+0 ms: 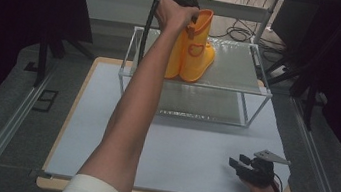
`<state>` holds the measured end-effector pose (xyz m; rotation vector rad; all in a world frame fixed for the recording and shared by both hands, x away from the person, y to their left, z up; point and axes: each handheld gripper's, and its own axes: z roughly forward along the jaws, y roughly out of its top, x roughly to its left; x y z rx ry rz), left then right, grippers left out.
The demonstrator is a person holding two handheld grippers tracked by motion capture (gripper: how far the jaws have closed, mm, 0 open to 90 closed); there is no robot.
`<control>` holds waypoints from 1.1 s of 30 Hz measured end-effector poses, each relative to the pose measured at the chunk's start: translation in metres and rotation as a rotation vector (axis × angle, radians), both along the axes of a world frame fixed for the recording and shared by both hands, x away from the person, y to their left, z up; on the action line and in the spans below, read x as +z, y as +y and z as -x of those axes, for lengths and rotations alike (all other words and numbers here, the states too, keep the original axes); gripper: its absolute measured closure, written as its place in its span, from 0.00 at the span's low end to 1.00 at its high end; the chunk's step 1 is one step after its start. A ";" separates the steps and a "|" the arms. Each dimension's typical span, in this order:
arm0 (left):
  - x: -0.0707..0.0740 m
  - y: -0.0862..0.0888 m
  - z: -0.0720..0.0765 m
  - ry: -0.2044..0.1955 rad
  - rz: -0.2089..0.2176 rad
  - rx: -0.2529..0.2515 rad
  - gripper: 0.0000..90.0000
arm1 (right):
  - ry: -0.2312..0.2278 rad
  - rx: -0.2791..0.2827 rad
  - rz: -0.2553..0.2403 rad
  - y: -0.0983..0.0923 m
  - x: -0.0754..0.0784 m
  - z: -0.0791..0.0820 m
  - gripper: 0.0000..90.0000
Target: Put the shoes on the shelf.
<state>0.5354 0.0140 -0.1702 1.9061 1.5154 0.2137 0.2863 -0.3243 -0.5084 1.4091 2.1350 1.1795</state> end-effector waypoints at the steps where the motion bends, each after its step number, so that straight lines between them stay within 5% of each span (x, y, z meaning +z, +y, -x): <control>1: 0.001 0.001 0.001 -0.023 0.016 0.000 0.78 | 0.001 -0.001 0.000 0.000 0.000 0.000 0.53; 2: 0.005 0.002 0.002 -0.051 0.023 0.007 0.74 | 0.001 -0.001 0.000 0.000 0.000 0.000 0.53; 7: 0.014 0.006 0.007 -0.054 0.054 -0.034 0.60 | 0.006 0.002 0.002 0.001 -0.001 0.000 0.53; 12: 0.023 0.015 0.019 -0.093 0.070 -0.083 0.58 | 0.006 0.008 0.005 0.003 -0.001 0.000 0.53; 20: 0.037 0.042 0.062 -0.193 0.058 -0.189 0.82 | 0.006 0.004 0.007 0.003 -0.002 0.000 0.53; 33: 0.025 0.081 0.121 -0.227 0.035 -0.286 0.98 | -0.006 -0.006 0.006 -0.001 0.001 0.003 0.53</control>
